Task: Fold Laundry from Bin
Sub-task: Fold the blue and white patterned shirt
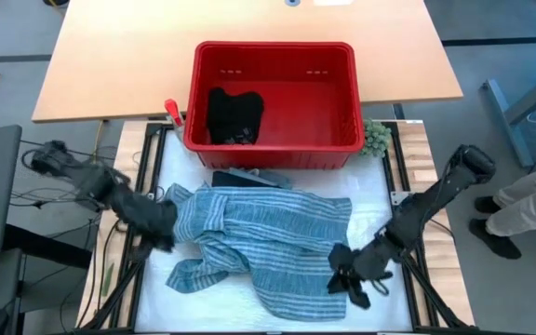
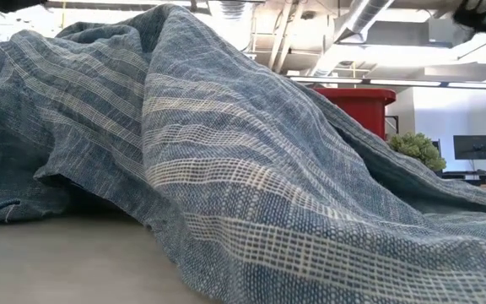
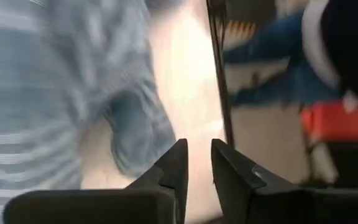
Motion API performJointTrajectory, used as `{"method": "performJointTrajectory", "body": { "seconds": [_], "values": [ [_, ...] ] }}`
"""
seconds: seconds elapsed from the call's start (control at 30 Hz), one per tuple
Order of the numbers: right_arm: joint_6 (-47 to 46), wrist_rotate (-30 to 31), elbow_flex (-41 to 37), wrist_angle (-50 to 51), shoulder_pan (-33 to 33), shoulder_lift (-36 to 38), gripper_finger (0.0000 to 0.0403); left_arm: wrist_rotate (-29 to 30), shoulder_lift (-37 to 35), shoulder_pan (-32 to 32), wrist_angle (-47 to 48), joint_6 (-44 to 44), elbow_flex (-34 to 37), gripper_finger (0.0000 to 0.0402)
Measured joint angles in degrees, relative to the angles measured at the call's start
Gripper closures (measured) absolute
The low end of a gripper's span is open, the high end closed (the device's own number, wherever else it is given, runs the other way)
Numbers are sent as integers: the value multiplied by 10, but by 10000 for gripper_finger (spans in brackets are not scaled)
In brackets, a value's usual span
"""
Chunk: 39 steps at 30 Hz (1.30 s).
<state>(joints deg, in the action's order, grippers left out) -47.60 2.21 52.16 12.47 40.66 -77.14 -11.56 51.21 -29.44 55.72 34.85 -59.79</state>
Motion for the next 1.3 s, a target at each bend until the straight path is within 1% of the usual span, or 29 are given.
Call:
{"method": "performJointTrajectory", "body": {
  "seconds": [0.1,0.27,0.4,0.5,0.6,0.73,0.83,0.93,1.0,1.1,1.17,1.23,1.3],
  "values": [
    [-6,11,27,10,15,-40,312,24,54,-78,17,-1,0,357],
    [-6,13,86,56,21,-114,312,104,144,-181,44,15,1,359],
    [-5,8,132,105,25,-164,312,153,209,-241,57,39,1,337],
    [12,4,161,139,24,-186,312,166,256,-274,45,58,1,310],
    [26,3,178,163,26,-199,312,159,306,-296,0,73,1,279],
    [57,-12,183,172,42,-209,302,152,375,-312,-81,65,1,242],
    [76,-15,184,170,60,-208,279,179,423,-313,-85,84,1,220],
    [78,-18,184,173,79,-208,247,206,464,-311,-83,109,1,208],
    [78,-10,184,172,90,-211,225,203,491,-312,-86,114,1,206],
    [78,7,182,181,108,-220,199,169,520,-312,-91,108,-2,206],
    [76,12,182,182,117,-226,189,155,532,-314,-94,101,-5,209],
    [77,19,181,187,128,-234,185,153,536,-316,-100,94,-5,228],
    [77,23,181,184,134,-245,185,149,535,-315,-105,95,-5,267]
  ]
}}
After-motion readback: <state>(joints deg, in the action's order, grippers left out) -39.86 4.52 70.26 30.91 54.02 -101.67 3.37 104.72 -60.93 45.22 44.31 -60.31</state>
